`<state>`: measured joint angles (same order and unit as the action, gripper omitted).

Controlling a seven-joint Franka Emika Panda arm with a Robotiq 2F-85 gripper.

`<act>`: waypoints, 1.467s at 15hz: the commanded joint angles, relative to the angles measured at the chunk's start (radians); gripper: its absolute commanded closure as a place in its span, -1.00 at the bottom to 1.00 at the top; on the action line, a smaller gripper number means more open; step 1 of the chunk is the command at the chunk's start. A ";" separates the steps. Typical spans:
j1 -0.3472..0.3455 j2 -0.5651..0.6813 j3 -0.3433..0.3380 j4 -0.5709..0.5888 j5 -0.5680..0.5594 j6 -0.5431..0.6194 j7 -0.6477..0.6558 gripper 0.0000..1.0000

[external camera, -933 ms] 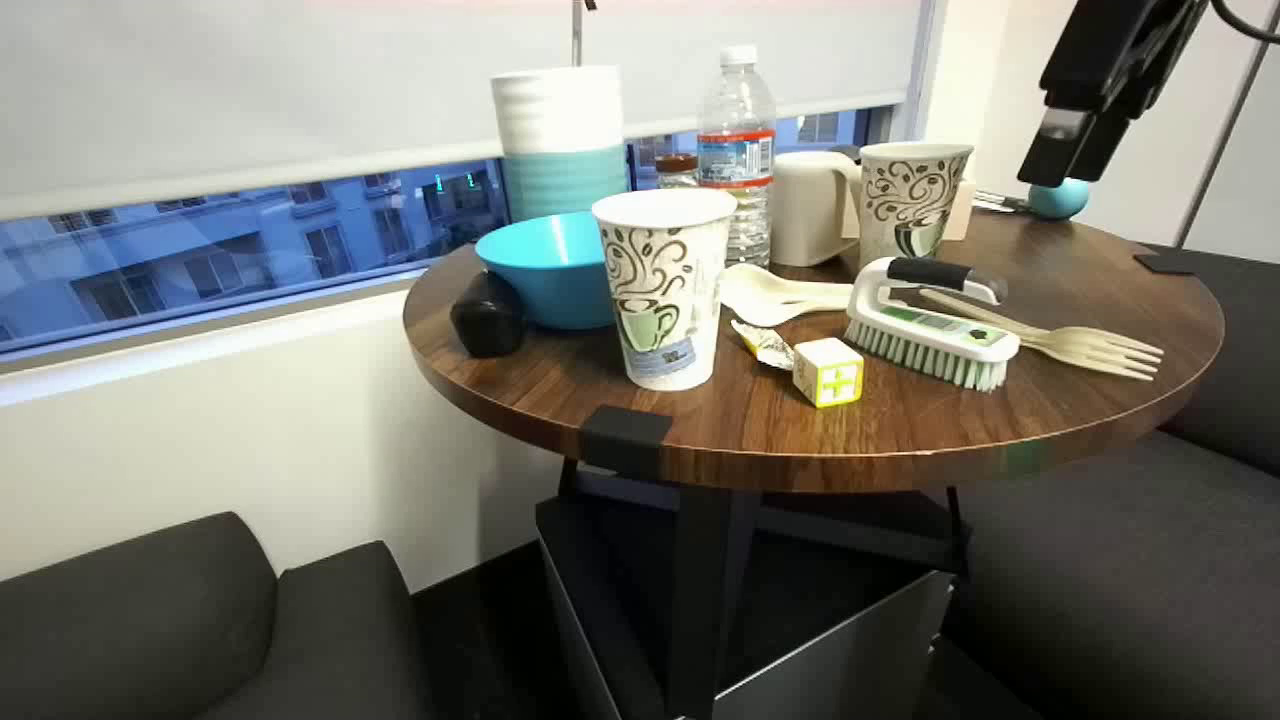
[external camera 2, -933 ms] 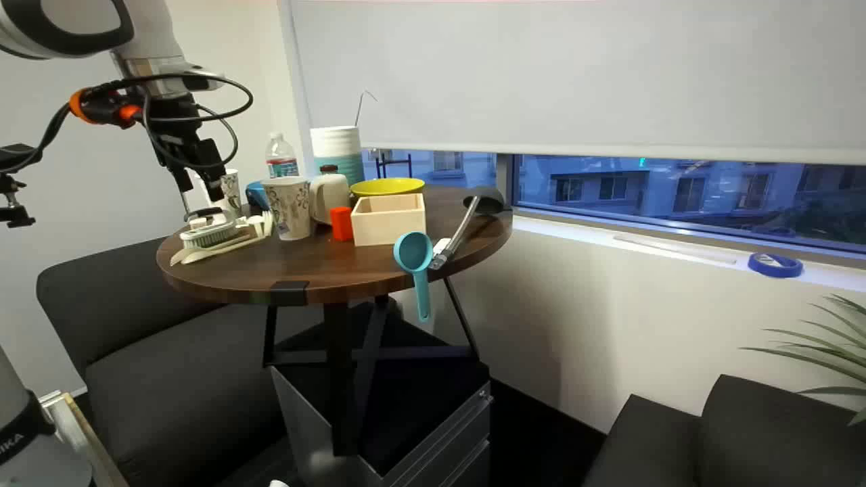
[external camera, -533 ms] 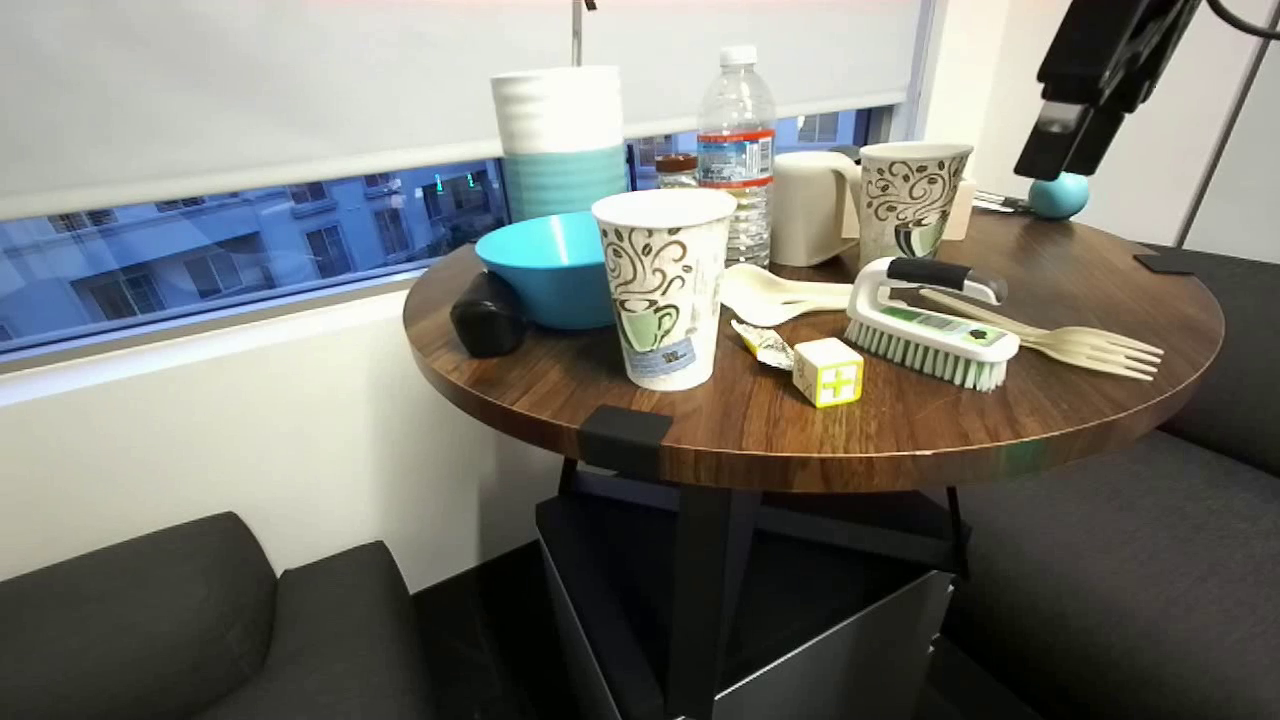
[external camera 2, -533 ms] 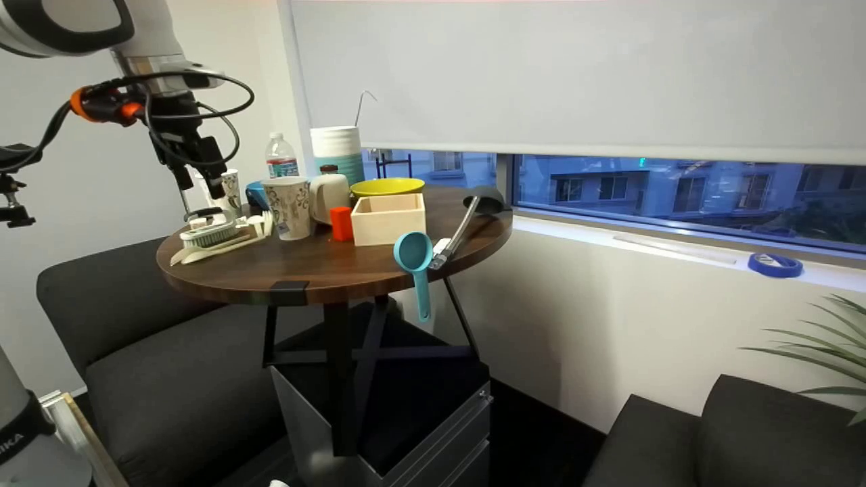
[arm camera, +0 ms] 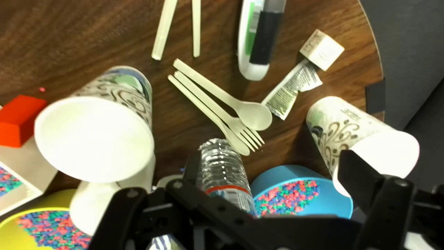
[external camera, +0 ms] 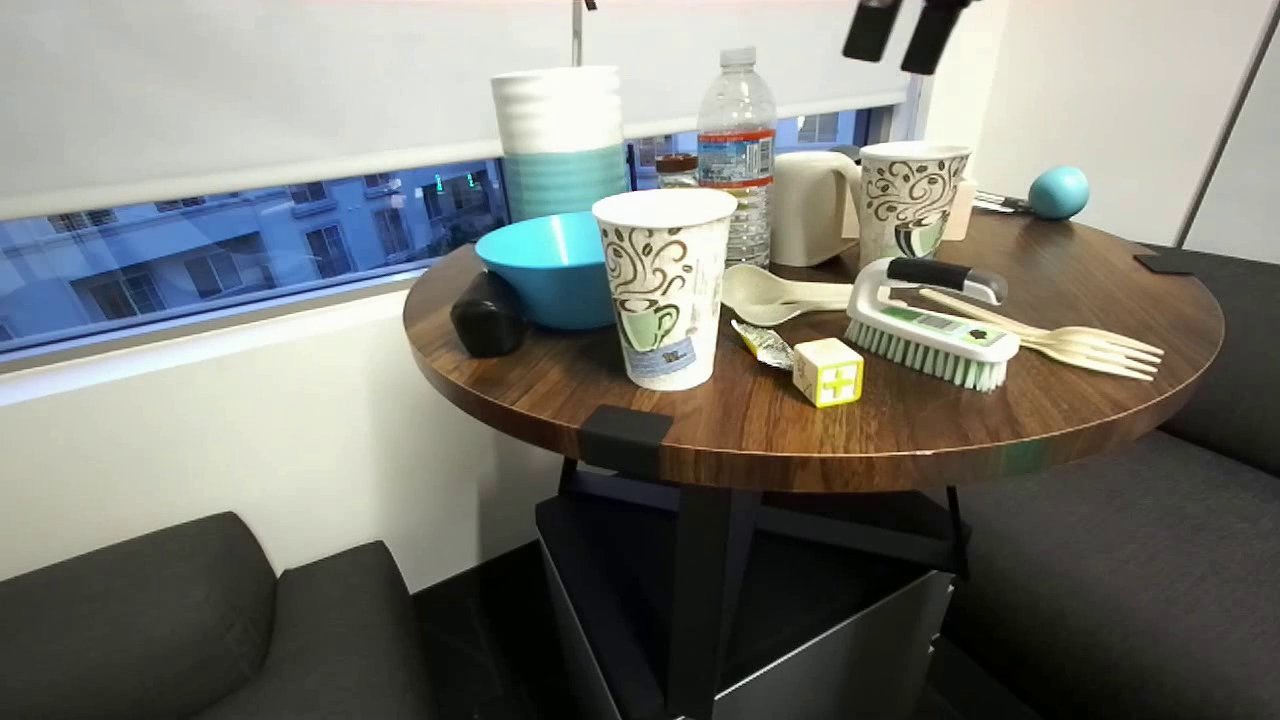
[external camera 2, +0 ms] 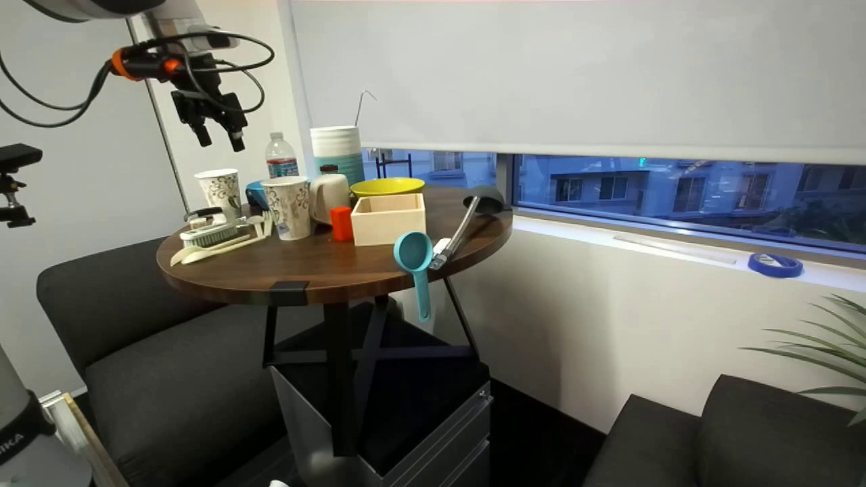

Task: Pick up the paper cup on the left, put it in the other paper cup and then turn the paper cups over

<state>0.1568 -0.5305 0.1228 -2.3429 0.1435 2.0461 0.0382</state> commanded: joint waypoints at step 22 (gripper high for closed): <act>0.030 0.255 0.104 0.105 0.094 0.050 0.294 -0.50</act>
<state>0.1841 -0.2527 0.2159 -2.1942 0.2084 2.0499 0.2751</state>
